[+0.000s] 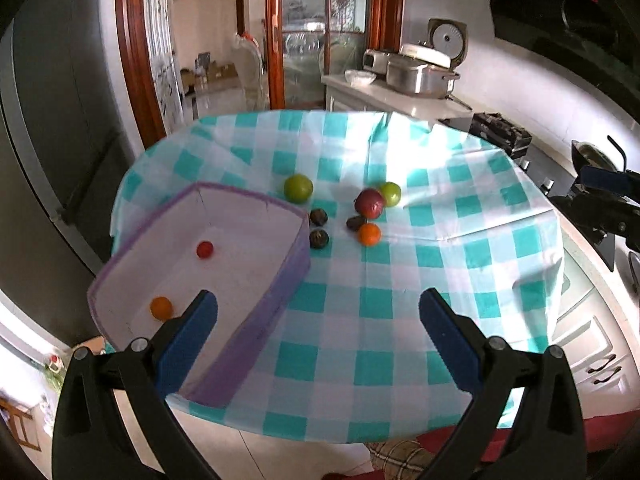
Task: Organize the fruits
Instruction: 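Grasp the second orange with the right tool while the left tool reaches a brown fruit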
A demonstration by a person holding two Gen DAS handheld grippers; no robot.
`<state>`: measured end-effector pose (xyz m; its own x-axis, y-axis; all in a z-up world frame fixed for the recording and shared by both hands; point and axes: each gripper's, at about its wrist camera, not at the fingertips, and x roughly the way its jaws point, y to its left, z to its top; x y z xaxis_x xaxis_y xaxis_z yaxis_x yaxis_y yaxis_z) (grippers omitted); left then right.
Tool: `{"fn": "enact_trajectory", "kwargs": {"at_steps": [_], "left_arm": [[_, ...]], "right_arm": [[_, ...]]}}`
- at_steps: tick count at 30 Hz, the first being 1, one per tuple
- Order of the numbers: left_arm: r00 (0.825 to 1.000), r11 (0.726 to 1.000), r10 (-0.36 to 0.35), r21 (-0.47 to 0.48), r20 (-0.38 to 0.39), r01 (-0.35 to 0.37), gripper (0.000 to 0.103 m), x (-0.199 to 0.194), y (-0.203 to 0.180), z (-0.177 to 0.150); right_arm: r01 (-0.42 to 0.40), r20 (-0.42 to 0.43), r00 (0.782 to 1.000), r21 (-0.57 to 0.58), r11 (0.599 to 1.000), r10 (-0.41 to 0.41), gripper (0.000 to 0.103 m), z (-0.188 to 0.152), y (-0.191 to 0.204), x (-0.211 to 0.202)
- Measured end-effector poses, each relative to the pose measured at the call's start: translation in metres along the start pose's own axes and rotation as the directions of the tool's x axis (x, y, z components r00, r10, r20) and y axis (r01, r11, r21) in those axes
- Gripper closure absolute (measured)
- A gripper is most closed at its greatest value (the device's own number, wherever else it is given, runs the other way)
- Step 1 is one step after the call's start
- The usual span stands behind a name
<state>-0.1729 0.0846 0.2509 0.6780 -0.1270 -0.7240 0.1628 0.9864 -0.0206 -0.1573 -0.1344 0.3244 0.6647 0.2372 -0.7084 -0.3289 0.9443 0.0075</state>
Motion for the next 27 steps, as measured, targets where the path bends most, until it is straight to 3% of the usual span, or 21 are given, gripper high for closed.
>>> {"fn": "enact_trajectory", "kwargs": {"at_steps": [3, 10, 15, 21, 27], "left_arm": [[0.999, 1.000, -0.024, 0.008, -0.038, 0.024, 0.002, 0.025, -0.011, -0.001], [0.986, 0.993, -0.053, 0.092, -0.160, 0.069, 0.002, 0.098, -0.050, -0.007], [0.954, 0.992, -0.094, 0.050, -0.284, 0.113, 0.002, 0.171, -0.069, -0.014], [0.945, 0.997, -0.018, 0.061, -0.328, 0.040, 0.007, 0.248, -0.086, -0.011], [0.942, 0.993, 0.071, 0.115, -0.327, -0.035, 0.009, 0.290, -0.087, -0.006]], "right_arm": [[-0.008, -0.031, 0.999, 0.058, 0.998, 0.010, 0.016, -0.005, -0.018, 0.029], [-0.003, -0.194, 0.981, 0.127, 0.992, 0.028, 0.016, -0.036, -0.065, 0.135], [-0.043, -0.298, 0.951, 0.123, 0.991, 0.078, 0.020, -0.053, -0.090, 0.223], [-0.154, -0.335, 0.930, 0.016, 0.988, 0.150, 0.025, -0.041, -0.084, 0.313], [-0.255, -0.326, 0.919, -0.066, 0.965, 0.221, 0.028, -0.007, -0.059, 0.375]]}}
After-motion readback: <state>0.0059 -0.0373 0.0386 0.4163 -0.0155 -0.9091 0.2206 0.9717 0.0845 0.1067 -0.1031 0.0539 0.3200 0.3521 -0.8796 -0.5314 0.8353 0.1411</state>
